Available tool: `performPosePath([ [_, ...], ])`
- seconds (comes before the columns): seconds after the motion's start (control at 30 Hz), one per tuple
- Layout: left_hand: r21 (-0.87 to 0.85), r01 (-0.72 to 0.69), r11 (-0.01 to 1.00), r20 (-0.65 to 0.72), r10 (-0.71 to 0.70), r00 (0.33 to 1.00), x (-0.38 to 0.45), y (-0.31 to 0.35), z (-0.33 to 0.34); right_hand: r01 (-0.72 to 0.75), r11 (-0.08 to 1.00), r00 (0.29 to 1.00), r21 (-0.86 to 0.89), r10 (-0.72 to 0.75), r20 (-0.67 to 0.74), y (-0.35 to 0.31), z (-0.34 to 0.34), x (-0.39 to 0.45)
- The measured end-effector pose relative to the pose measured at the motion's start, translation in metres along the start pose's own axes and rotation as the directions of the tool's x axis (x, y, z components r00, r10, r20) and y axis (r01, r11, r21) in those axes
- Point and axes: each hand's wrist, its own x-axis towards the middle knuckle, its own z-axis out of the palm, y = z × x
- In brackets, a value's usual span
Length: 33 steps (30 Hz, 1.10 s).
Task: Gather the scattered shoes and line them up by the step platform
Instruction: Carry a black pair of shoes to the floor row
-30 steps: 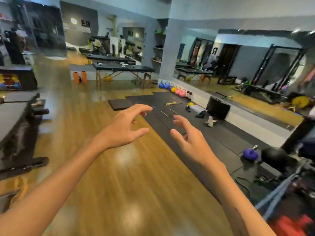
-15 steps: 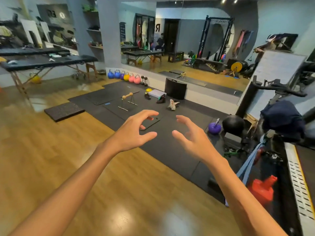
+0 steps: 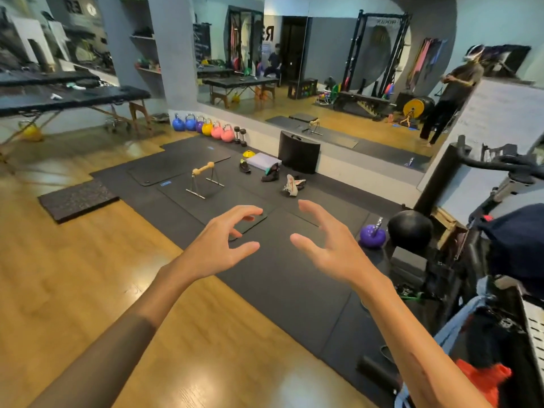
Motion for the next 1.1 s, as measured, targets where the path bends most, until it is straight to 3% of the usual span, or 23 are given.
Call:
performPosePath([
  [0.3,0.026,-0.05,0.998,0.007,0.05,0.999,0.186,-0.11,0.0,-0.031,0.999,0.999,0.012,0.031,0.021,0.115,0.011,0.182],
  [0.53,0.011,-0.031,0.999,0.097,0.03,0.995,0.35,-0.208,-0.001,-0.101,0.994,0.994,-0.033,0.102,0.035,0.194,0.009,0.324],
  [0.7,0.001,-0.017,1.0,0.206,0.016,0.978,0.45,-0.266,0.027,-0.131,0.991,0.991,-0.017,0.132,0.016,0.267,0.0,0.41],
  [0.93,0.056,0.048,0.997,0.221,-0.059,0.974,0.583,-0.347,0.077,-0.119,0.993,0.991,-0.002,0.119,0.054,0.404,-0.02,0.53],
  [1.1,0.109,0.098,0.989,0.215,-0.12,0.969,0.682,-0.376,0.109,-0.118,0.993,0.978,0.0,0.116,0.173,0.48,-0.048,0.618],
])
